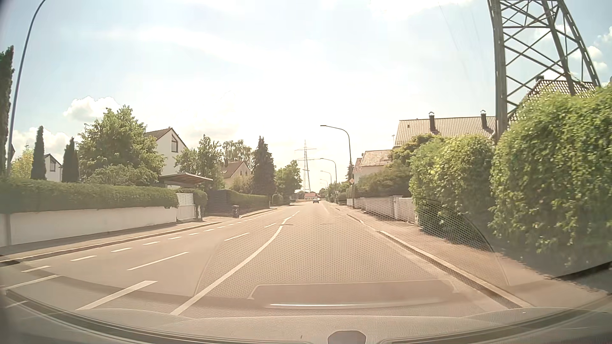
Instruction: Follow the waypoints while adhering to traffic rules and regulations
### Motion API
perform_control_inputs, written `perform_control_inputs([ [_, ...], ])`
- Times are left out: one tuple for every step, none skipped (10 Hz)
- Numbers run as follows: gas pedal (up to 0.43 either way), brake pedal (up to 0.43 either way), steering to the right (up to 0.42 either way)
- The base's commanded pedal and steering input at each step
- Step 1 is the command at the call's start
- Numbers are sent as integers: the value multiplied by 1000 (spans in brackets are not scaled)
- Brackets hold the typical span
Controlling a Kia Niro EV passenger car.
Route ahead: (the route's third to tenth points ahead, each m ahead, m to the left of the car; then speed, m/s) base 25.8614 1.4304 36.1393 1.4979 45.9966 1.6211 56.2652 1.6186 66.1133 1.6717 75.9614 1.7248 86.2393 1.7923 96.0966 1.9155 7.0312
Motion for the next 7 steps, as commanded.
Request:
perform_control_inputs([
  [260, 0, -37],
  [260, 0, -27],
  [268, 0, -16],
  [268, 0, -9],
  [268, 0, -2],
  [268, 0, 1],
  [268, 0, 3],
])
